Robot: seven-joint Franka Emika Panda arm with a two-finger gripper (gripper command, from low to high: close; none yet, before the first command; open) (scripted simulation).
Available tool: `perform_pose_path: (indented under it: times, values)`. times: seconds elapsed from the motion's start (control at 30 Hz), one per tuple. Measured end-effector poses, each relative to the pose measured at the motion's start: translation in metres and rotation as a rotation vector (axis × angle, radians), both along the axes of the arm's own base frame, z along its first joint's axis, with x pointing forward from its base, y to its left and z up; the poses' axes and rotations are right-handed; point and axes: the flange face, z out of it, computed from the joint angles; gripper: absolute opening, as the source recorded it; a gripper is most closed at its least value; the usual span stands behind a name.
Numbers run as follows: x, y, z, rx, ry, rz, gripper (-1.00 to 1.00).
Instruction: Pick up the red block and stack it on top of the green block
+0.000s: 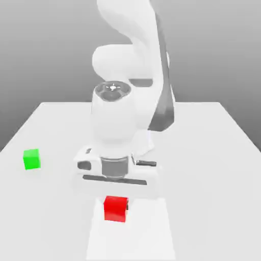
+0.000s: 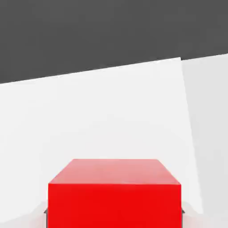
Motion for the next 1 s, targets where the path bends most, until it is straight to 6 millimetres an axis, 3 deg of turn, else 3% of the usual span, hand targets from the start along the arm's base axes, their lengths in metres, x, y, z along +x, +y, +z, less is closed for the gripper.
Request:
perform_pose_path:
  times: [0.1, 0.23, 0.33, 0.47, 0.63, 0.7, 1.0]
  values:
    - [-0.027, -0.068, 0.009, -0.014, -0.001, -0.279, -1.00]
    - [-0.079, -0.144, 0.019, -0.025, -0.003, -0.651, -1.00]
    - [-0.124, -0.186, 0.025, -0.027, -0.006, -0.917, -1.00]
    - [-0.188, -0.227, 0.031, -0.020, -0.009, -1.259, -1.00]
    - [-0.273, -0.258, 0.032, 0.012, -0.010, -1.670, -1.00]
    - [-0.280, -0.260, 0.023, 0.044, -0.002, -1.714, -1.00]
    - [-0.276, -0.258, -0.017, 0.104, 0.018, -1.722, -1.00]
